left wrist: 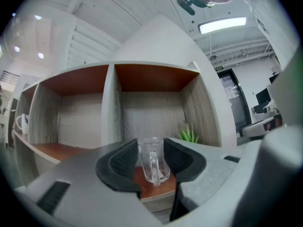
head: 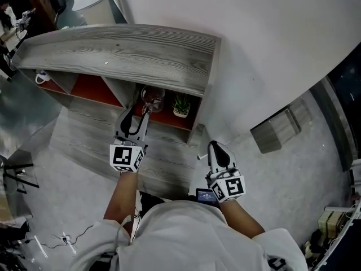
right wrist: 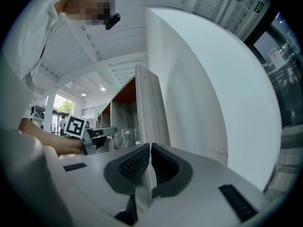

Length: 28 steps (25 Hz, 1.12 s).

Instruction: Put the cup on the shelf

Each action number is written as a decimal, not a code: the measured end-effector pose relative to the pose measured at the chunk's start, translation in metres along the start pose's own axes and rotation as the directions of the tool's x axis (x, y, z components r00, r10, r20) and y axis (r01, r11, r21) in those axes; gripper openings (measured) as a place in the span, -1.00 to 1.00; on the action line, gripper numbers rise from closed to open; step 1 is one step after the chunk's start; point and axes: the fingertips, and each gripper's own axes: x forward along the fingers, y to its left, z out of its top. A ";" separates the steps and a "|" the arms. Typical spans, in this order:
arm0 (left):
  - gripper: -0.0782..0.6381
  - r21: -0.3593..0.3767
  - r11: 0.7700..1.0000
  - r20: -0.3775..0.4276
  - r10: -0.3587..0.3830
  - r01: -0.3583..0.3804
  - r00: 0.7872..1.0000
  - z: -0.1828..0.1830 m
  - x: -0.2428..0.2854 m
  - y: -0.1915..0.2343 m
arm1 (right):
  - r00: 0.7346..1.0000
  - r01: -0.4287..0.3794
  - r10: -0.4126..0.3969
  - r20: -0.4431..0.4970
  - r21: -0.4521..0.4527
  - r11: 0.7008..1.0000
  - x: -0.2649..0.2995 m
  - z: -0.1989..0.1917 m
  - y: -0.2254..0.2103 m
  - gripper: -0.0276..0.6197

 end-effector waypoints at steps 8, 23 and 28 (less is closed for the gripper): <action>-0.68 0.017 0.999 -0.024 0.039 -0.039 0.999 0.033 -0.067 -0.005 | 0.996 -0.071 0.073 0.054 -0.035 0.997 0.008 0.013 0.006 -0.80; -0.76 0.047 0.990 -0.147 0.138 -0.132 0.979 -0.023 -0.202 0.004 | 0.996 -0.059 0.063 0.063 -0.073 0.996 -0.035 0.012 0.057 -0.80; -0.76 0.005 0.993 -0.127 0.117 -0.118 0.985 -0.022 -0.254 0.012 | 0.999 -0.030 0.034 0.033 -0.126 0.992 -0.070 0.008 0.092 -0.80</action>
